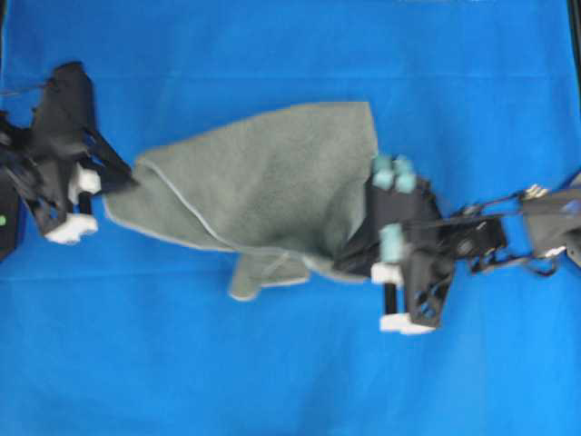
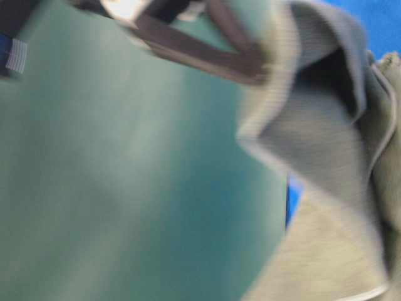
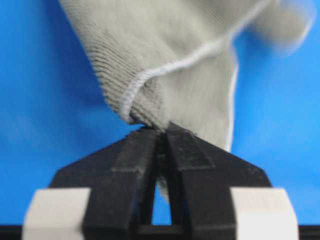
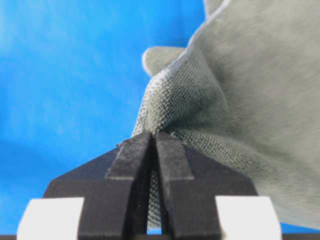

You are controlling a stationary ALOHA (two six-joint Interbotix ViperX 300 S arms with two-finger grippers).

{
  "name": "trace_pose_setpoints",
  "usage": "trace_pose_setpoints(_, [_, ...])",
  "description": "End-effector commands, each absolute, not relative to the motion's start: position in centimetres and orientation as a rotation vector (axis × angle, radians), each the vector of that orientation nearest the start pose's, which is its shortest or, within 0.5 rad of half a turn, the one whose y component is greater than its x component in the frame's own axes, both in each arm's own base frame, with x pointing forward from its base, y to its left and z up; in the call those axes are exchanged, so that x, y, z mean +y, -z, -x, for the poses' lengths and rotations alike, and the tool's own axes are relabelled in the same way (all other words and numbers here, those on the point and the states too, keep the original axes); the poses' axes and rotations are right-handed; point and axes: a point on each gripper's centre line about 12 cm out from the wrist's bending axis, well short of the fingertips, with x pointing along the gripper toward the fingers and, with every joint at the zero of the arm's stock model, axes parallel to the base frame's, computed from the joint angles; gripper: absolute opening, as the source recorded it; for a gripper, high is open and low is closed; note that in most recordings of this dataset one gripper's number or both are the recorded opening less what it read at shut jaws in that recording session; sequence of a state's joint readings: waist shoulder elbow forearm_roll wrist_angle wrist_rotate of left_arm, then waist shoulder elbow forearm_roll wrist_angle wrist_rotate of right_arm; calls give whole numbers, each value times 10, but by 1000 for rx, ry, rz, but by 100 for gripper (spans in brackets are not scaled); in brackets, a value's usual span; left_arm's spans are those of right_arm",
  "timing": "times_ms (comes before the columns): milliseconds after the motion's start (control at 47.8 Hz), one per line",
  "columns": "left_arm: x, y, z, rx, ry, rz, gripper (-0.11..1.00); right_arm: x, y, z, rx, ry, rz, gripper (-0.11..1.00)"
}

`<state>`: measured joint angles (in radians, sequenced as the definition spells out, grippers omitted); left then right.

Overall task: Fold a large towel.
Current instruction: 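Grasp the towel's left and right edges with both grippers, then lift the towel high and spread it between both grippers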

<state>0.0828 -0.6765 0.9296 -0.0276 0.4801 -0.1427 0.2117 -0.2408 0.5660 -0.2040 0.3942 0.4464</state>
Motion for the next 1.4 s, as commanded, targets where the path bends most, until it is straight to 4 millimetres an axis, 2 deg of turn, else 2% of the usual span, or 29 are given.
trace_pose_setpoints(0, [25,-296,-237,576,-137,162,1,62,-306,-344,588,-49,-121,2])
trace_pose_setpoints(147, [41,-347,-233,437,-173,57,1,40,-345,-318,497,7,-66,2])
trace_pose_setpoints(377, [78,-395,-230,364,-283,-147,1,-25,-397,-263,393,240,-52,2])
trace_pose_setpoints(461, [92,-414,-228,330,-342,-165,1,-46,-413,-242,343,335,-54,2])
trace_pose_setpoints(607, [102,-445,-226,292,-385,-185,1,-63,-450,-210,219,422,-74,2])
trace_pose_setpoints(712, [98,-461,-224,297,-369,-175,1,-62,-469,-201,163,417,-88,2])
trace_pose_setpoints(838, [73,-472,-222,338,-272,-169,1,-51,-482,-198,129,350,-166,2])
trace_pose_setpoints(1026, [18,-472,-216,416,-29,-181,1,-15,-492,-201,107,142,-302,2])
trace_pose_setpoints(1214, [-30,-489,-210,363,179,-171,1,25,-510,-202,9,-90,-310,2])
trace_pose_setpoints(1298, [-43,-499,-208,339,231,-137,1,41,-522,-199,-51,-178,-298,2])
trace_pose_setpoints(1382, [-49,-510,-205,320,253,-95,1,47,-528,-197,-79,-207,-274,2])
